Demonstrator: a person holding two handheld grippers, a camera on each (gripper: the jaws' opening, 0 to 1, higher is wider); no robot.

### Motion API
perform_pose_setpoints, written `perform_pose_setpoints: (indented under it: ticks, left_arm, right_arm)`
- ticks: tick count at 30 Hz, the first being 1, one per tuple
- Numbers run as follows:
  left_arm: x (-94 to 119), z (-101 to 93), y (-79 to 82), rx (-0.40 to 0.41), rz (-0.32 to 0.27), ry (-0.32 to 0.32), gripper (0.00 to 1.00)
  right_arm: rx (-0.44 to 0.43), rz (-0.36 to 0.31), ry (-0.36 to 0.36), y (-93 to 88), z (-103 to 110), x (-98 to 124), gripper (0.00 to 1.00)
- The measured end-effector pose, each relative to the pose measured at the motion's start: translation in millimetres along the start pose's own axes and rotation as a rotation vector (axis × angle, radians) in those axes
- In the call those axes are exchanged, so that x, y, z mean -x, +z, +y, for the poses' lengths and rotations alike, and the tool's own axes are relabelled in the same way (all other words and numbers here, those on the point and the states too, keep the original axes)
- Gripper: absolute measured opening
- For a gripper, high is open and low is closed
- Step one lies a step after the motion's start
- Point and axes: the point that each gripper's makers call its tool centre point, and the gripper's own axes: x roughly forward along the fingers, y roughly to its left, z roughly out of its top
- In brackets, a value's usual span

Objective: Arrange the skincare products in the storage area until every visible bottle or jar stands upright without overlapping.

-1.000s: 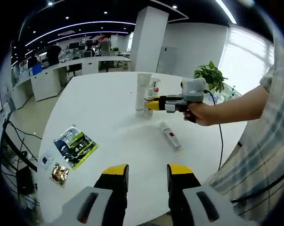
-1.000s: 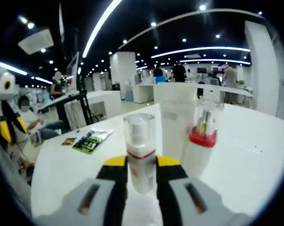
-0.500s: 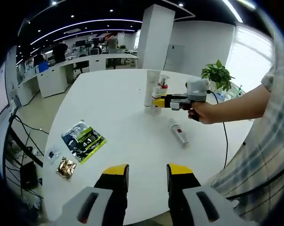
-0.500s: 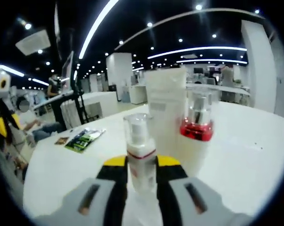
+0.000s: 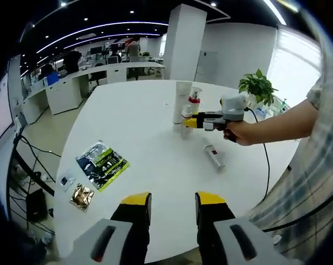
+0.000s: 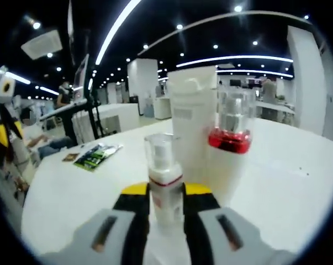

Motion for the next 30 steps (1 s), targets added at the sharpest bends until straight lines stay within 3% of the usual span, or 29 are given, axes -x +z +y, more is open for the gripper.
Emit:
perform_pose_setpoints:
  ticks: [16,20,22,24,30]
  left_arm:
    - [4,-1.6,-0.2,0.009,-0.007,0.0,0.32]
    - [2,-4.8,1.3,0.011,-0.013,-0.008,0.32]
    - [2,-6.4,1.9,0.013,-0.016,-0.013,0.32]
    - [2,-7.8,2.0,0.016,-0.02,-0.015,0.32]
    - [2,-9.4,-2.2,0.018,-0.018,-0.019,0.32]
  right_arm:
    - [0.015,-0.033,0.0,-2.6,1,2,0.2]
    - [0.018,-0.023,0.002,-2.5,2,2,0.21]
    - [0.041,0.014,-0.007,-6.8,1,2,0.23]
    - [-0.004,-0.003,-0.002,-4.6,3,2,0.31]
    - [-0.039,0.024,-0.003,-10.1,6,6,0.28]
